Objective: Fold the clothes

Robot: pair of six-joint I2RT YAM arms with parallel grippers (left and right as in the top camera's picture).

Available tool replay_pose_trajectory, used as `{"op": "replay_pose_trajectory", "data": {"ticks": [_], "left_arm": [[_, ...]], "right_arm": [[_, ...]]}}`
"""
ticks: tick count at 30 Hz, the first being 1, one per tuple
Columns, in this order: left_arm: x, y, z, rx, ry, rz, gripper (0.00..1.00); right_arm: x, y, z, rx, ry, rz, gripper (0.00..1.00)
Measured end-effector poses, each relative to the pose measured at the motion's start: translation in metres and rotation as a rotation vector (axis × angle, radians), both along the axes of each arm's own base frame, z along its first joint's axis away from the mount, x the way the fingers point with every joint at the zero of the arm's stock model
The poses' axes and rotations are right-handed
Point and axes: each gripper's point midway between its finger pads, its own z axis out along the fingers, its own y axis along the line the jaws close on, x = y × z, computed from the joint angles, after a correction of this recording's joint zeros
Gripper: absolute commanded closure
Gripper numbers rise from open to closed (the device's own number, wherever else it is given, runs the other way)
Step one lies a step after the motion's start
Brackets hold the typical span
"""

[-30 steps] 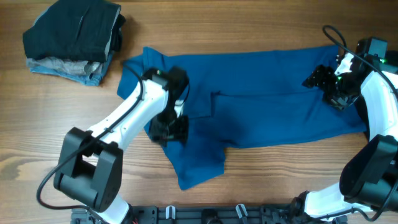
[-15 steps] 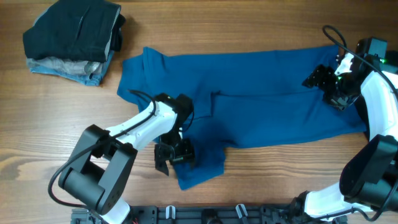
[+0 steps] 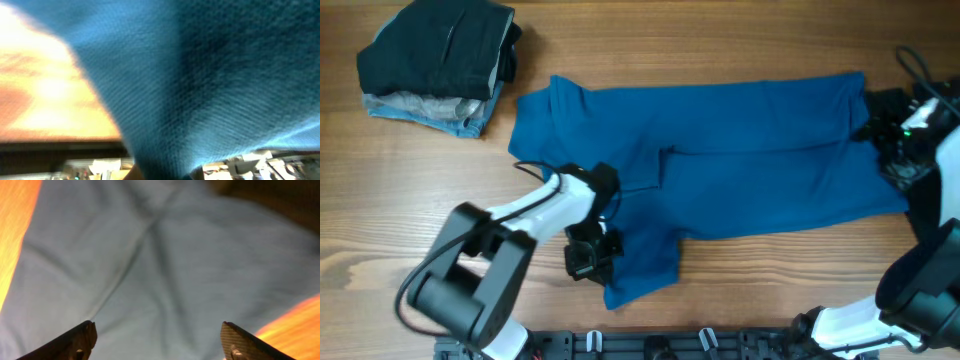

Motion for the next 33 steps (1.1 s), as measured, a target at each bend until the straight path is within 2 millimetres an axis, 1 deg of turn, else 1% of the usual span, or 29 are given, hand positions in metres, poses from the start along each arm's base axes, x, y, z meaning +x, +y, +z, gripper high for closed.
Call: {"op": "replay_pose_trajectory", "data": {"ticks": [1, 2, 5, 6, 7, 9, 12, 14, 15, 17, 19, 20, 21, 23, 26, 28, 31, 32, 33], "left_arm": [[0.004, 0.002, 0.006, -0.016, -0.020, 0.017, 0.96], [0.013, 0.005, 0.018, -0.049, -0.075, 0.044, 0.96], [0.031, 0.009, 0.044, -0.114, -0.211, 0.093, 0.96], [0.035, 0.011, 0.050, -0.126, -0.243, 0.106, 0.96], [0.038, 0.013, 0.056, -0.137, -0.276, 0.119, 0.96], [0.042, 0.015, 0.063, -0.148, -0.317, 0.130, 0.96], [0.040, 0.017, 0.066, -0.147, -0.323, 0.130, 0.96], [0.038, 0.017, 0.066, -0.143, -0.315, 0.130, 0.96], [0.038, 0.018, 0.066, -0.142, -0.314, 0.130, 0.96], [0.038, 0.018, 0.066, -0.142, -0.313, 0.130, 0.96], [0.038, 0.018, 0.066, -0.143, -0.314, 0.130, 0.96], [0.038, 0.017, 0.066, -0.143, -0.315, 0.130, 0.96], [0.039, 0.017, 0.066, -0.143, -0.316, 0.130, 0.96], [0.040, 0.017, 0.066, -0.146, -0.324, 0.130, 0.96], [0.041, 0.017, 0.066, -0.148, -0.327, 0.130, 0.96], [0.041, 0.017, 0.066, -0.148, -0.327, 0.130, 0.96], [0.037, 0.020, 0.066, -0.129, -0.312, 0.137, 0.96], [0.034, 0.022, 0.067, -0.116, -0.305, 0.141, 0.96], [0.029, 0.027, 0.071, -0.097, -0.299, 0.156, 0.96]], "right_arm": [[-0.007, -0.013, -0.001, -0.010, 0.014, -0.044, 0.26], [-0.019, -0.030, -0.003, -0.027, 0.037, -0.105, 0.26], [-0.038, -0.056, -0.005, -0.047, 0.066, -0.198, 0.29], [-0.042, -0.059, -0.008, -0.042, 0.081, -0.216, 0.29], [-0.046, -0.059, -0.014, -0.029, 0.105, -0.228, 0.26], [-0.049, -0.059, -0.028, -0.009, 0.152, -0.236, 0.23], [-0.054, -0.060, -0.054, 0.015, 0.224, -0.252, 0.23], [-0.057, -0.062, -0.070, 0.020, 0.269, -0.262, 0.26], [-0.060, -0.062, -0.083, 0.031, 0.306, -0.265, 0.26], [-0.063, -0.061, -0.093, 0.041, 0.333, -0.270, 0.30], [-0.064, -0.062, -0.101, 0.045, 0.346, -0.274, 0.38], [-0.062, -0.063, -0.103, 0.041, 0.341, -0.277, 0.44], [-0.061, -0.065, -0.103, 0.031, 0.336, -0.280, 0.54], [-0.063, -0.071, -0.104, 0.003, 0.348, -0.307, 0.96], [-0.066, -0.073, -0.104, -0.010, 0.363, -0.332, 0.96], [-0.072, -0.070, -0.104, -0.004, 0.392, -0.326, 0.96], [-0.099, -0.049, -0.097, 0.057, 0.510, -0.282, 0.96], [-0.106, -0.045, -0.092, 0.065, 0.536, -0.267, 0.96], [-0.111, -0.043, -0.081, 0.054, 0.547, -0.255, 0.96]]}}
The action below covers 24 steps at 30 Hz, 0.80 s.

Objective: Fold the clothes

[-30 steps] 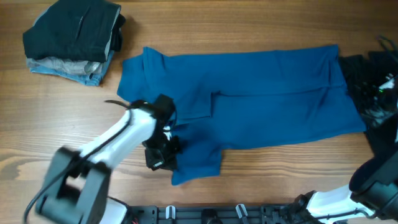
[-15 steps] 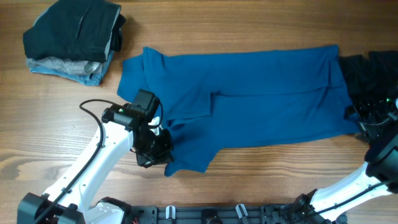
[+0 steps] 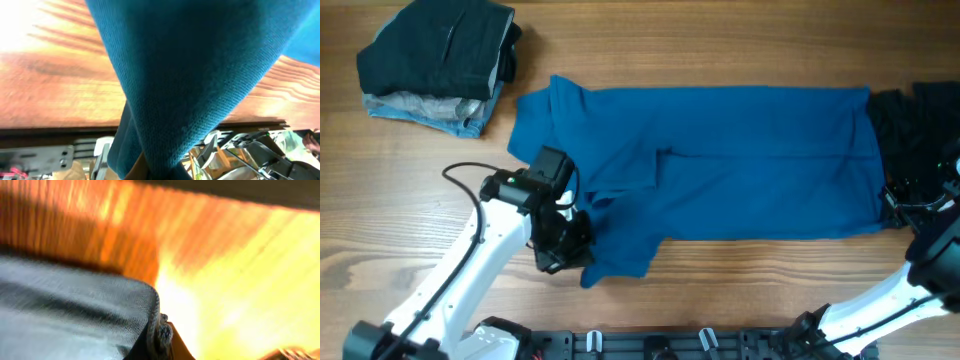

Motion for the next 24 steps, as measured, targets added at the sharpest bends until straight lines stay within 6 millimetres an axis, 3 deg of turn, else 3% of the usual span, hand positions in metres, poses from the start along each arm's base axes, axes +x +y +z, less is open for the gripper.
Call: {"op": "replay_pose_trajectory", "data": {"ticks": [4, 6, 8, 11, 24], "left_arm": [[-0.007, 0.015, 0.012, 0.022, -0.006, 0.060, 0.96], [0.000, 0.022, 0.018, 0.016, -0.059, 0.100, 0.96], [0.014, 0.021, 0.020, 0.001, -0.126, 0.112, 0.96], [0.045, 0.013, 0.023, -0.038, -0.255, 0.117, 0.96], [0.131, 0.008, 0.051, -0.060, -0.651, 0.144, 0.96]], "right_arm": [[-0.001, -0.008, 0.038, -0.098, -0.059, 0.018, 0.96], [0.004, -0.016, 0.063, -0.184, -0.134, 0.026, 0.96], [0.014, -0.019, 0.072, -0.209, -0.200, 0.038, 0.95], [0.027, -0.017, 0.073, -0.188, -0.264, 0.065, 0.91], [0.053, -0.023, 0.071, -0.192, -0.368, 0.024, 0.88]]}}
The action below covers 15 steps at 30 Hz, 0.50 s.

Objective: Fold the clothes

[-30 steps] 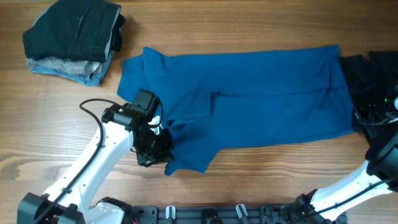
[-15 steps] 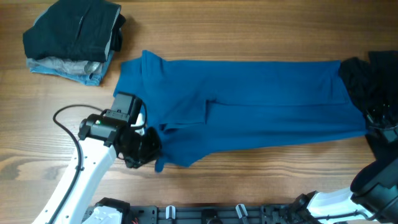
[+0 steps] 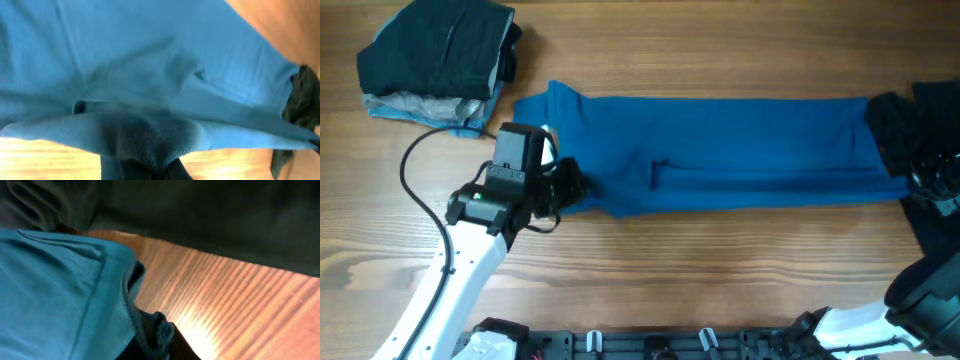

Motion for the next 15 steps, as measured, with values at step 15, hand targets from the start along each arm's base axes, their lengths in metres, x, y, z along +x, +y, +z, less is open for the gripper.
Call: {"op": "replay_pose_trajectory", "data": {"ticks": [15], "left_arm": [[0.060, 0.012, -0.010, 0.140, -0.181, 0.022, 0.96]], "right_arm": [[0.101, 0.034, -0.033, 0.087, -0.248, 0.157, 0.87]]}}
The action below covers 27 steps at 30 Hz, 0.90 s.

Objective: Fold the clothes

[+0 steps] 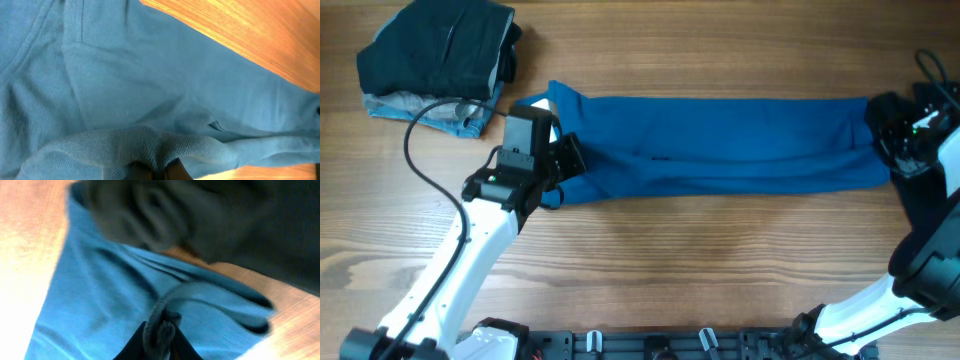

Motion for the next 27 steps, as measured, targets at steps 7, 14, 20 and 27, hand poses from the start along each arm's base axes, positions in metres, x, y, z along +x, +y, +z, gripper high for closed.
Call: {"op": "replay_pose_trajectory", "data": {"ticks": [7, 14, 20, 27], "left_arm": [[0.012, 0.010, -0.017, 0.065, 0.008, 0.041, 0.96], [0.034, 0.038, -0.007, 0.083, -0.069, 0.127, 0.96], [0.039, 0.037, -0.006, 0.084, -0.089, 0.117, 0.96], [0.037, 0.038, -0.039, 0.108, 0.001, 0.108, 0.92]], "right_arm": [[0.021, 0.000, 0.007, -0.008, -0.062, -0.073, 0.87], [0.021, -0.006, 0.004, -0.012, -0.050, -0.135, 0.87], [0.024, -0.005, -0.010, 0.008, -0.036, -0.144, 0.75], [0.047, 0.005, -0.014, 0.035, -0.112, -0.084, 0.92]]}}
